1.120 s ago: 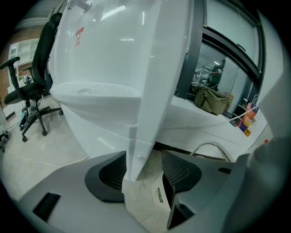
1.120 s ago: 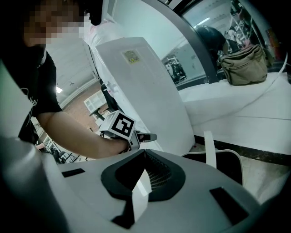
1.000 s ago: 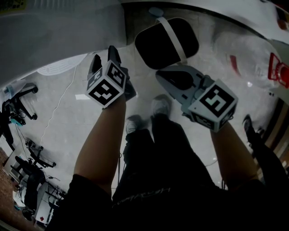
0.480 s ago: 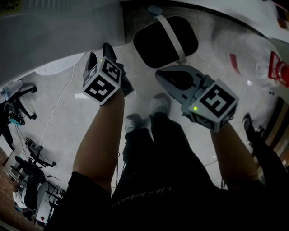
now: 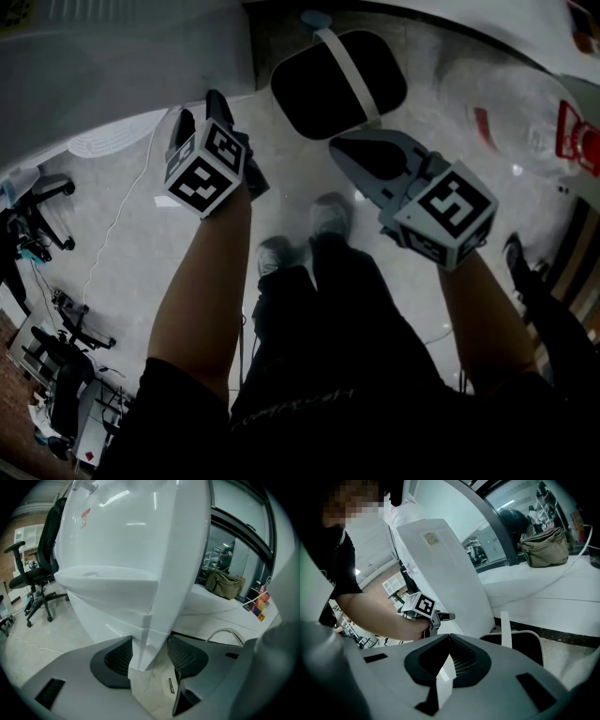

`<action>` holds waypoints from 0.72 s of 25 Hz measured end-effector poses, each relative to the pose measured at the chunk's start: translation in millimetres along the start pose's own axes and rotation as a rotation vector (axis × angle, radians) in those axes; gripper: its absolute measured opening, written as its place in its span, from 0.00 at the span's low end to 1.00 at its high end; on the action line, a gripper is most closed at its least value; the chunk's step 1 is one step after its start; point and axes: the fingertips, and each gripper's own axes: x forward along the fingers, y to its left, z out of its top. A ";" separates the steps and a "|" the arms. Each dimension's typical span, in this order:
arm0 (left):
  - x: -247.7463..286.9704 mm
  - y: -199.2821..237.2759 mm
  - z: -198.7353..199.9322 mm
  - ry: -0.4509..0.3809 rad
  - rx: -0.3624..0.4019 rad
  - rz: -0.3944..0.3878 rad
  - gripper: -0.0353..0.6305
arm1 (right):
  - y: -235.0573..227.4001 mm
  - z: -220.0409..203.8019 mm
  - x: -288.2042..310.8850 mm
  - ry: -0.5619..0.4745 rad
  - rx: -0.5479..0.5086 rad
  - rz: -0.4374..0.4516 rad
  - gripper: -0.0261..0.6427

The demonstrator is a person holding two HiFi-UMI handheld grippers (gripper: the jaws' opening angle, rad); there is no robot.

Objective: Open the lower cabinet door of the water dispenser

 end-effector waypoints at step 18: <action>0.6 -4.1 0.4 0.022 0.023 -0.004 0.39 | 1.0 -3.3 -1.8 0.001 0.009 -0.009 0.06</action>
